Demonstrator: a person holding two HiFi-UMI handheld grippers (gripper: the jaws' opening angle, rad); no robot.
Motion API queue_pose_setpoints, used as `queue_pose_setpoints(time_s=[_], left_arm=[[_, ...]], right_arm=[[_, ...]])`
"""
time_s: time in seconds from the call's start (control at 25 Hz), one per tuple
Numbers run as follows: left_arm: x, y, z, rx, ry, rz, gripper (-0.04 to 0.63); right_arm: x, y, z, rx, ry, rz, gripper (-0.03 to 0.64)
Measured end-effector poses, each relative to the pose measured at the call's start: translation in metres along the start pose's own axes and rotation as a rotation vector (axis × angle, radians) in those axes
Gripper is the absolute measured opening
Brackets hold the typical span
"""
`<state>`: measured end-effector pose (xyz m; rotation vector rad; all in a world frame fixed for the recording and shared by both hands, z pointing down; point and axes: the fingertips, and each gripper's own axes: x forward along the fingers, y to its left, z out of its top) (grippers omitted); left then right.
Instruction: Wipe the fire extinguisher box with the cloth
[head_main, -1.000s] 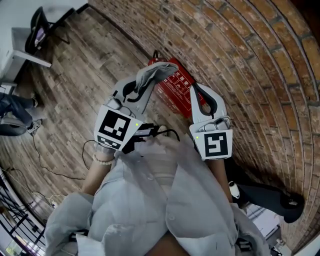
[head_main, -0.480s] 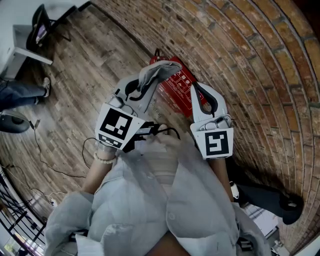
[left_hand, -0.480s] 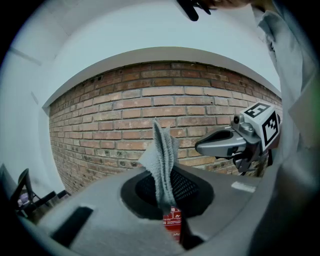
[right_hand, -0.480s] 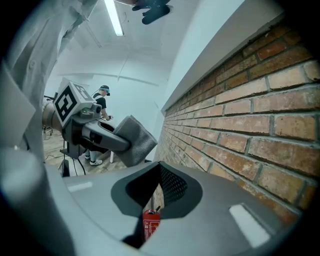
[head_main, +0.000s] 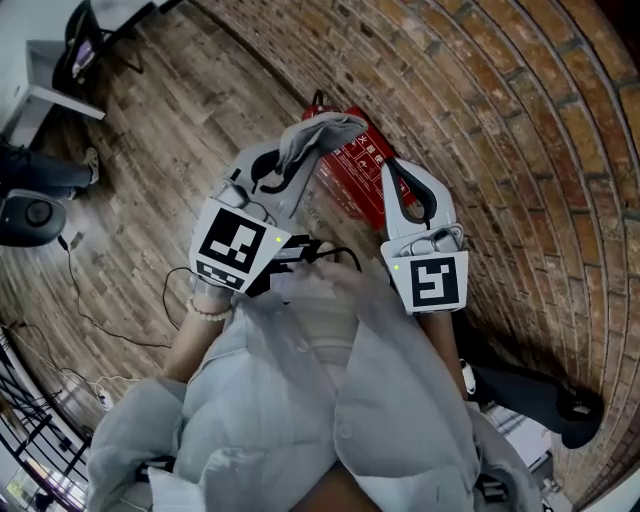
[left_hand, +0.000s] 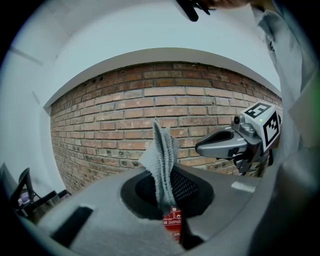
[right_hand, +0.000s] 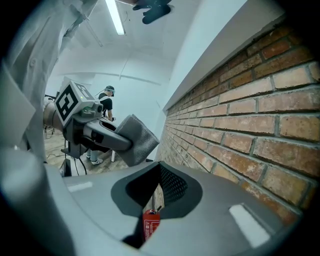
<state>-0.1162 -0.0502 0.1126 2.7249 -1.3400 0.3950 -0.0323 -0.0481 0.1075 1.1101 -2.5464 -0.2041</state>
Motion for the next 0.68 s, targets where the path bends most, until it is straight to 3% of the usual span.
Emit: queue_pose_setpoints(time_s=[0.68], left_arm=[[0.002, 0.012, -0.002, -0.016, -0.017, 0.006, 0.011]], right_arm=[[0.006, 0.002, -0.003, -0.002, 0.017, -0.01, 0.006]])
